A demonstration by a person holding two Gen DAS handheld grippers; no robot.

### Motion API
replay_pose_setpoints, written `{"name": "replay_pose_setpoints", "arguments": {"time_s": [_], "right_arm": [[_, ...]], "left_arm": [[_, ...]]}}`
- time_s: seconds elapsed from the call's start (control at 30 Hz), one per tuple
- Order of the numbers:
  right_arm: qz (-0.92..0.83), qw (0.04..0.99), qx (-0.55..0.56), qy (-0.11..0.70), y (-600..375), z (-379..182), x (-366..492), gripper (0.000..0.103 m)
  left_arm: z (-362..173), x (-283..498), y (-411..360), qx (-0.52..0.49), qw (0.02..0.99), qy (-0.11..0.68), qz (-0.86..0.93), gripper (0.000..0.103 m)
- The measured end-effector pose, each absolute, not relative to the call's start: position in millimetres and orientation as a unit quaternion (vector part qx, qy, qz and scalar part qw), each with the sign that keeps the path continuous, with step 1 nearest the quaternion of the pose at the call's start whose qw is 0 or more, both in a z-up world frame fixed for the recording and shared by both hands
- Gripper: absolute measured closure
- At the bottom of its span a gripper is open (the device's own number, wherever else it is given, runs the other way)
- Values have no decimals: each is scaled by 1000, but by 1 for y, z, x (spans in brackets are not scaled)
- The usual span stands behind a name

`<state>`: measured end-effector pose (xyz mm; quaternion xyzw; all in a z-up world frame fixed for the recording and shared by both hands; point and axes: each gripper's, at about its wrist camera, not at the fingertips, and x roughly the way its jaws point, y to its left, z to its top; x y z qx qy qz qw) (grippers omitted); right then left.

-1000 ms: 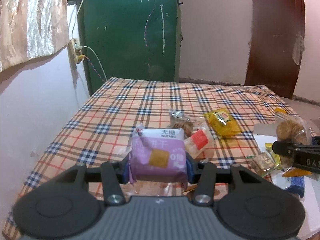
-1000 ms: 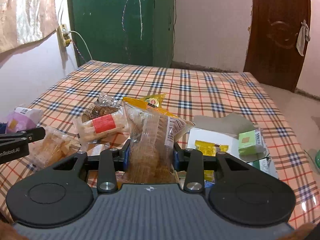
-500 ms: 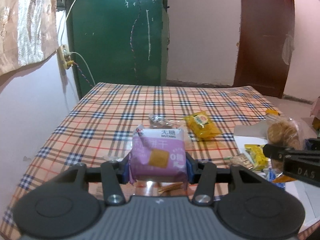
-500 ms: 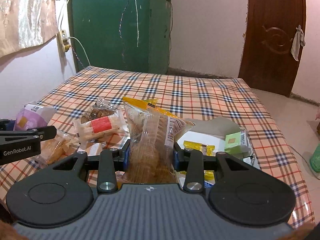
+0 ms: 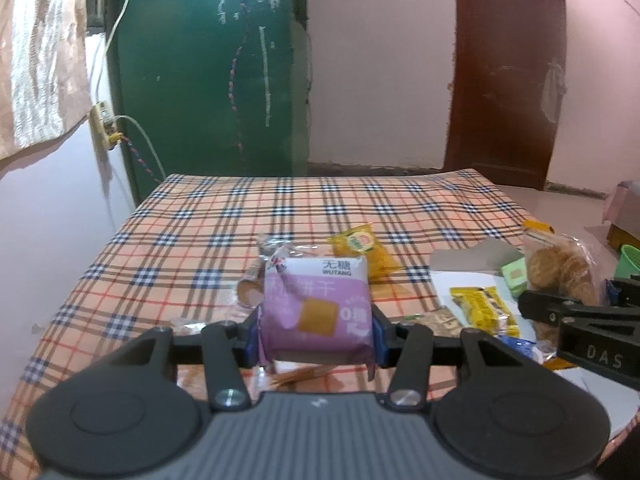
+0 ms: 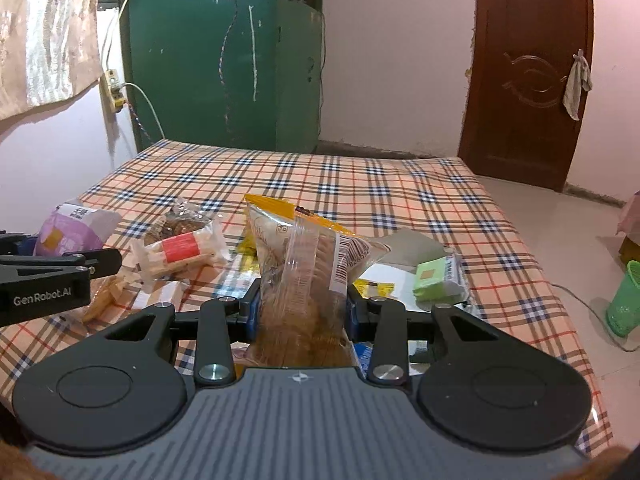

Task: Organize snacks
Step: 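Carry the purple wafer pack and clear cookie bag to the white box with both grippers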

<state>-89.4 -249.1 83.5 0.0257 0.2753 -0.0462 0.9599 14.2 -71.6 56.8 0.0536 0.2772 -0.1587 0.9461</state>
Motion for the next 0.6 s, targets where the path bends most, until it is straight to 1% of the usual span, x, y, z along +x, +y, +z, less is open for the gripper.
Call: {"name": "replay_pose_setpoints", "arguments": {"time_s": [0.6], "right_arm": [[-104, 959, 47, 259, -280, 88, -117, 57]], "left_arm": [[54, 1, -122, 70, 929, 286, -223, 54]]}}
